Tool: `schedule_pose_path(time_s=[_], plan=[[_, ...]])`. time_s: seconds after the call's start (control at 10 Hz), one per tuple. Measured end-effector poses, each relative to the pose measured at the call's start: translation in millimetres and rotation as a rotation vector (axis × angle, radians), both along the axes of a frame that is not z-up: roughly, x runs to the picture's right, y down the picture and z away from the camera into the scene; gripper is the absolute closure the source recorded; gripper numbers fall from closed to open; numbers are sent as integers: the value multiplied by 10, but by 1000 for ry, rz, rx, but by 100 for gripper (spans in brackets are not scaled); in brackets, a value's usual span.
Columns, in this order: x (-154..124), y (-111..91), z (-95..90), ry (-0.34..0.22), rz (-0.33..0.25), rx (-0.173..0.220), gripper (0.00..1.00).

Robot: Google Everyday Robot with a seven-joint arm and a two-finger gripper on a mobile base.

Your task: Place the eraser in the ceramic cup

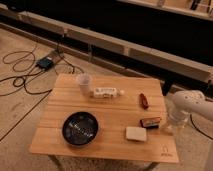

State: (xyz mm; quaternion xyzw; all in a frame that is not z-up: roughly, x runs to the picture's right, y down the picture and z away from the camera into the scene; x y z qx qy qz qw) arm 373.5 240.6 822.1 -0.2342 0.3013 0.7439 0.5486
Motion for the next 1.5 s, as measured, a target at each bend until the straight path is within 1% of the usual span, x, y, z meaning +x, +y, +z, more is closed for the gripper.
schedule_pose_path(time_s=[0.4, 0.8, 0.9, 1.1, 1.2, 1.4, 1.5], plan=[[-59, -269, 175, -14, -17, 32, 35], [-288, -586, 427, -58, -70, 56, 35], [-321, -622, 458, -65, -78, 60, 35], [-366, -698, 473, -74, -91, 71, 35], [-385, -727, 447, -78, -95, 77, 35], [-446, -756, 330, -93, -105, 86, 35], [-516, -789, 242, -109, -114, 100, 35]])
